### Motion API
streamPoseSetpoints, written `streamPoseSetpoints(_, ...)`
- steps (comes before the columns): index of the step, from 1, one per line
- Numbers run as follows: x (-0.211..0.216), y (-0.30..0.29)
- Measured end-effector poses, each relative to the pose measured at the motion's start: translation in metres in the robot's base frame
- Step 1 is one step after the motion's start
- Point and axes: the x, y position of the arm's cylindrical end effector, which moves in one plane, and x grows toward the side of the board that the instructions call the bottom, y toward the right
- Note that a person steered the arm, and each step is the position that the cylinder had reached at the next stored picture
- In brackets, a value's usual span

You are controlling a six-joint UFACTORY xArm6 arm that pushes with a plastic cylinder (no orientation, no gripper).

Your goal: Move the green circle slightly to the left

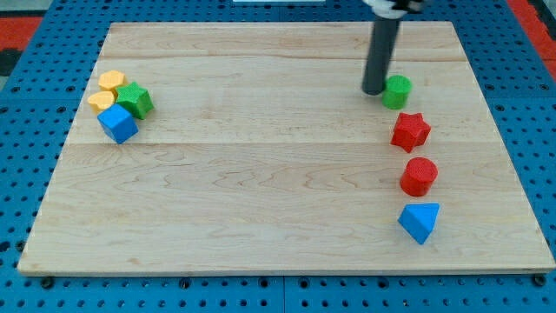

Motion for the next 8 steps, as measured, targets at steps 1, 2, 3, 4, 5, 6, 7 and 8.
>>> streamPoseSetpoints(1,0.000,0.013)
streamPoseSetpoints(2,-0.027,0.001)
streamPoseSetpoints(3,-0.053,0.046)
streamPoseSetpoints(4,-0.049,0.111)
streamPoseSetpoints(5,-0.002,0.120)
streamPoseSetpoints(6,0.007,0.093)
streamPoseSetpoints(7,0.007,0.081)
streamPoseSetpoints(8,0.007,0.049)
